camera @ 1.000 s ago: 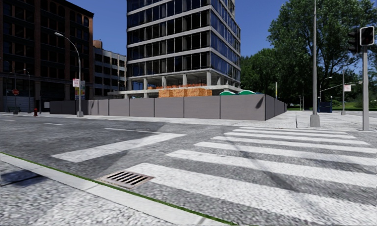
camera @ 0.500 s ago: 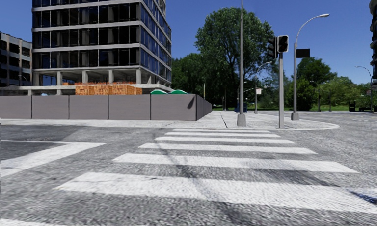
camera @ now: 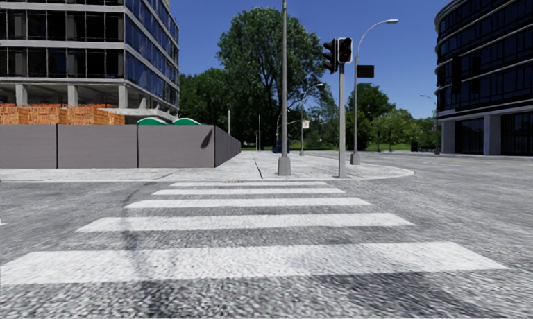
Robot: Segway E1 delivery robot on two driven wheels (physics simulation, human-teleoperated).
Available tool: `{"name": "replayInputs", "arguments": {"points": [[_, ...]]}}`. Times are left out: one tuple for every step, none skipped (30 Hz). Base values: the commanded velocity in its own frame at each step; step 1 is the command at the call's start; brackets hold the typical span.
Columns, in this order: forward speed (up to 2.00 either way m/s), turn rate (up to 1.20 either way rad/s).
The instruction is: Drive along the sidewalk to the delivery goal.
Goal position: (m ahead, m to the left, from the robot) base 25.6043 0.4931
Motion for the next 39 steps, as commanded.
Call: {"name": "replayInputs", "arguments": {"points": [[2.0, 0.0], [2.0, 0.43], [2.0, 0.69], [2.0, 0.82], [2.0, 0.84], [2.0, 0.84], [2.0, 0.85], [2.0, 0.79], [2.0, 0.27], [2.0, 0.09], [2.0, 0.03], [2.0, 0.03], [2.0, 0.0], [2.0, 0.0], [2.0, 0.0], [2.0, 0.0], [2.0, 0.0], [2.0, 0.0], [2.0, 0.0], [2.0, 0.0], [2.0, 0.0], [2.0, 0.0], [2.0, 0.0], [2.0, 0.0], [2.0, 0.0], [2.0, 0.0], [2.0, 0.0], [2.0, 0.0], [2.0, 0.0], [2.0, 0.0], [2.0, 0.0], [2.0, 0.0], [2.0, 0.0], [2.0, 0.0], [2.0, 0.0], [2.0, 0.0], [2.0, 0.0], [2.0, 0.0], [2.0, 0.0]]}}
